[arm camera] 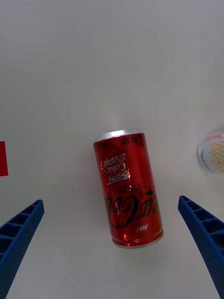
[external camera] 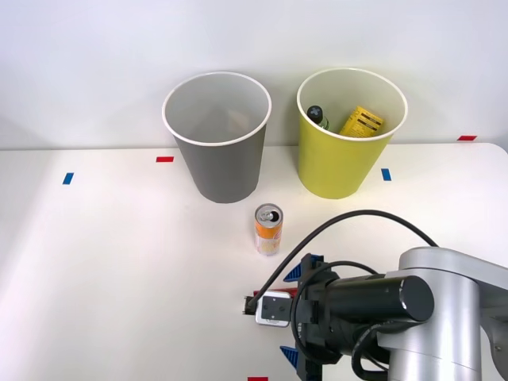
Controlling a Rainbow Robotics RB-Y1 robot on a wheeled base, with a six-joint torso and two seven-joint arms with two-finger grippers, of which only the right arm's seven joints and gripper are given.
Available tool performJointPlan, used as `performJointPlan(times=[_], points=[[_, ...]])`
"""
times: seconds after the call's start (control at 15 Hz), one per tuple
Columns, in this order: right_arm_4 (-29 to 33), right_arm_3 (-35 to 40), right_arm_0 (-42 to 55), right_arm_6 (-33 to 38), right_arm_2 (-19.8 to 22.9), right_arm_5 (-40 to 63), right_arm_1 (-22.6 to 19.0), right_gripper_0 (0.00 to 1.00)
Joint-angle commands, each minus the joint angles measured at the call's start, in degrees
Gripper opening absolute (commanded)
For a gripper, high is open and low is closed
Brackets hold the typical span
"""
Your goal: Put cans in the gray bin, plastic bottles in the light green bin
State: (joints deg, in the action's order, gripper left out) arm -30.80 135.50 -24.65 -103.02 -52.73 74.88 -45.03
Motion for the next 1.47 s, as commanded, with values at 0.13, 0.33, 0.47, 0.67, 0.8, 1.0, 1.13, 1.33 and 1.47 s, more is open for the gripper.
performJointPlan(times=[0.13, 0.33, 0.47, 0.67, 0.8, 1.0, 1.13, 1.33, 1.47], points=[[0.13, -6.39, -2.24, -2.8, -1.41, -0.08, 4.42, 1.0], [0.92, -9.03, -2.51, -4.83, -1.41, 0.0, 6.62, 1.0], [2.06, -9.99, -2.59, -5.97, -1.41, -0.08, 7.14, 1.0], [2.33, -14.39, -2.77, -7.73, -1.41, -1.49, 9.69, 1.0], [2.85, -15.97, -2.77, -8.78, -1.41, -2.11, 10.84, 1.0], [2.68, -15.97, -2.86, -10.36, -1.41, -2.19, 11.63, 1.0], [2.94, -16.06, -2.86, -10.98, -1.41, -2.19, 11.98, 1.0], [4.17, -16.06, -2.77, -11.86, -1.41, -2.19, 12.15, 1.0], [5.05, -16.06, -2.77, -11.95, -1.67, -2.19, 12.24, 1.0]])
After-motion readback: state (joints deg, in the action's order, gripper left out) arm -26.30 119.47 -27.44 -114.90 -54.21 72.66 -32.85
